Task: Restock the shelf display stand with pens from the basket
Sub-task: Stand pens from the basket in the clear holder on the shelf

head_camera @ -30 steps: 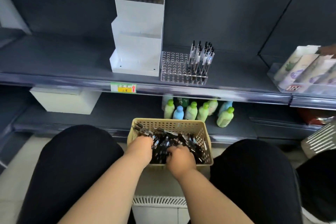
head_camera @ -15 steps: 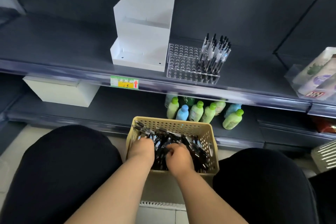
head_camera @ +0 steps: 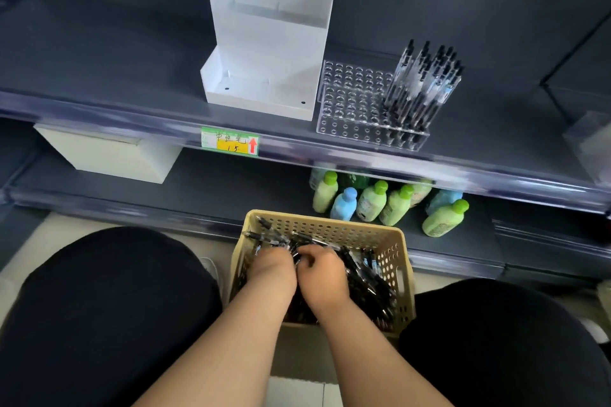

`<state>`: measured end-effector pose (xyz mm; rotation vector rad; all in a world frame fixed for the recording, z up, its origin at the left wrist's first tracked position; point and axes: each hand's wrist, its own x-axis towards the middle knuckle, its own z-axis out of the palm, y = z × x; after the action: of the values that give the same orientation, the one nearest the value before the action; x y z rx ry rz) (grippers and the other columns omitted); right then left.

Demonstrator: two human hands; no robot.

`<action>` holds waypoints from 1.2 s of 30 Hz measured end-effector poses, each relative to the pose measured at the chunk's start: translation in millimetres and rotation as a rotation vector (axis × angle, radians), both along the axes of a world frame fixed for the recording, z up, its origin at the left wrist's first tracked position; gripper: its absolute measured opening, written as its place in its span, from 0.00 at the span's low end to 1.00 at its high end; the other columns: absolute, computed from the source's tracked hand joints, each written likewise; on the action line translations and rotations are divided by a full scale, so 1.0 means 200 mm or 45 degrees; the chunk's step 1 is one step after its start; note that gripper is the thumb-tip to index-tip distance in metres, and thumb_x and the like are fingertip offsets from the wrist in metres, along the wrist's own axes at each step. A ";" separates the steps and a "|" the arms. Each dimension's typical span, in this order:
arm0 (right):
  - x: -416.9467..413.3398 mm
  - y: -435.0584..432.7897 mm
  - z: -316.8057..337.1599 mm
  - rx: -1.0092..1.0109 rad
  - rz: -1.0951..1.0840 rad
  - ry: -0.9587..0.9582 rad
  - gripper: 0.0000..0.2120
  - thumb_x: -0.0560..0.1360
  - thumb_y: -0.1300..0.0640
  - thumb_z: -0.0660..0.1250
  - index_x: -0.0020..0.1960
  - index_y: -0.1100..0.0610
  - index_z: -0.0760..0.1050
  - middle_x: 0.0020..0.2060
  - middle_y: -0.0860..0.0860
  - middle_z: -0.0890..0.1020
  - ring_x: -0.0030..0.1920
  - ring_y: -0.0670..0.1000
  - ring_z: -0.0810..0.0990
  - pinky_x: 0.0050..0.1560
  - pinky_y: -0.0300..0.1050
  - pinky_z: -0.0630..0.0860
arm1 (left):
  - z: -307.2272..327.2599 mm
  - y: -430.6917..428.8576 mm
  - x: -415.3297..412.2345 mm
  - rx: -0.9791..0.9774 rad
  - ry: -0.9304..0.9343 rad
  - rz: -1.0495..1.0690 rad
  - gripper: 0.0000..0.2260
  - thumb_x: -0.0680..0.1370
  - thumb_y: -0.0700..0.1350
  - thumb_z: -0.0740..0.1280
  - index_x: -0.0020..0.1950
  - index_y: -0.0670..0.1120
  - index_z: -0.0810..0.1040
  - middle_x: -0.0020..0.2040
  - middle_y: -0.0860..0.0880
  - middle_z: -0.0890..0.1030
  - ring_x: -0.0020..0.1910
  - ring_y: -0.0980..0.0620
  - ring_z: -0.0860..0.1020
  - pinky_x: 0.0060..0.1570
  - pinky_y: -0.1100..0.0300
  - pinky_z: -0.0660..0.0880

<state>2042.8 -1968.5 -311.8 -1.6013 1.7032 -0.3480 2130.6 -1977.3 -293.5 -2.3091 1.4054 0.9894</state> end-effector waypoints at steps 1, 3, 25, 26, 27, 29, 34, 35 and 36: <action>0.00 0.00 0.01 0.032 -0.026 -0.029 0.14 0.77 0.59 0.59 0.58 0.52 0.78 0.56 0.52 0.80 0.54 0.52 0.79 0.52 0.38 0.72 | 0.01 0.01 0.00 0.010 0.011 0.020 0.17 0.83 0.43 0.52 0.69 0.39 0.68 0.69 0.42 0.69 0.68 0.43 0.69 0.64 0.54 0.67; 0.00 0.00 0.04 0.123 -0.086 -0.110 0.12 0.78 0.56 0.59 0.54 0.54 0.80 0.49 0.53 0.83 0.49 0.52 0.80 0.48 0.37 0.73 | 0.05 0.02 0.01 -0.031 0.032 0.080 0.16 0.81 0.39 0.55 0.69 0.39 0.68 0.68 0.42 0.71 0.66 0.44 0.71 0.60 0.57 0.69; -0.26 0.02 0.68 -0.235 -0.489 -0.923 0.11 0.76 0.58 0.67 0.57 0.55 0.70 0.32 0.48 0.82 0.33 0.46 0.78 0.41 0.45 0.75 | 0.61 0.21 -0.03 -0.950 0.742 0.160 0.10 0.79 0.47 0.62 0.58 0.53 0.80 0.50 0.57 0.80 0.51 0.56 0.77 0.49 0.60 0.73; -0.28 0.00 0.71 -0.294 -0.521 -0.914 0.13 0.76 0.58 0.67 0.57 0.52 0.67 0.34 0.49 0.83 0.35 0.46 0.79 0.44 0.46 0.76 | 0.63 0.18 -0.03 -0.988 0.769 0.209 0.11 0.79 0.47 0.64 0.59 0.53 0.79 0.50 0.58 0.80 0.52 0.57 0.77 0.52 0.60 0.73; -0.31 -0.02 0.74 -0.357 -0.549 -0.920 0.13 0.76 0.57 0.67 0.57 0.52 0.66 0.36 0.49 0.84 0.37 0.46 0.81 0.45 0.47 0.76 | 0.65 0.14 -0.03 -1.033 0.802 0.238 0.12 0.78 0.46 0.65 0.60 0.52 0.79 0.51 0.58 0.81 0.52 0.58 0.77 0.55 0.59 0.73; -0.34 -0.08 0.80 -0.498 -0.584 -0.977 0.06 0.77 0.58 0.64 0.52 0.53 0.68 0.39 0.50 0.84 0.39 0.47 0.82 0.42 0.46 0.75 | 0.68 0.05 -0.02 -1.117 0.824 0.231 0.13 0.77 0.46 0.66 0.61 0.51 0.79 0.54 0.56 0.81 0.53 0.59 0.78 0.58 0.59 0.73; -0.38 -0.28 1.02 -0.798 -0.490 -1.036 0.06 0.80 0.58 0.58 0.44 0.52 0.69 0.43 0.51 0.82 0.40 0.50 0.83 0.34 0.39 0.75 | 0.80 -0.21 -0.02 -1.304 0.947 0.271 0.07 0.77 0.45 0.66 0.54 0.51 0.77 0.50 0.55 0.82 0.46 0.58 0.81 0.53 0.55 0.78; -0.39 -0.33 1.07 -0.860 -0.449 -0.978 0.06 0.79 0.58 0.59 0.43 0.52 0.69 0.41 0.50 0.81 0.39 0.50 0.83 0.35 0.39 0.76 | 0.82 -0.26 -0.03 -1.355 0.965 0.279 0.07 0.76 0.44 0.67 0.53 0.51 0.75 0.49 0.55 0.81 0.45 0.57 0.82 0.51 0.53 0.79; -0.40 -0.39 1.11 -0.926 -0.409 -0.908 0.06 0.79 0.58 0.61 0.43 0.51 0.69 0.38 0.49 0.80 0.38 0.48 0.83 0.35 0.40 0.77 | 0.84 -0.32 -0.05 -1.408 0.967 0.267 0.08 0.76 0.43 0.68 0.52 0.52 0.74 0.48 0.54 0.81 0.45 0.55 0.81 0.50 0.53 0.80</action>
<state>1963.3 -2046.6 -89.4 -1.3772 1.3012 -1.6325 2121.6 -2041.3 -125.2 -2.9937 2.5393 1.5122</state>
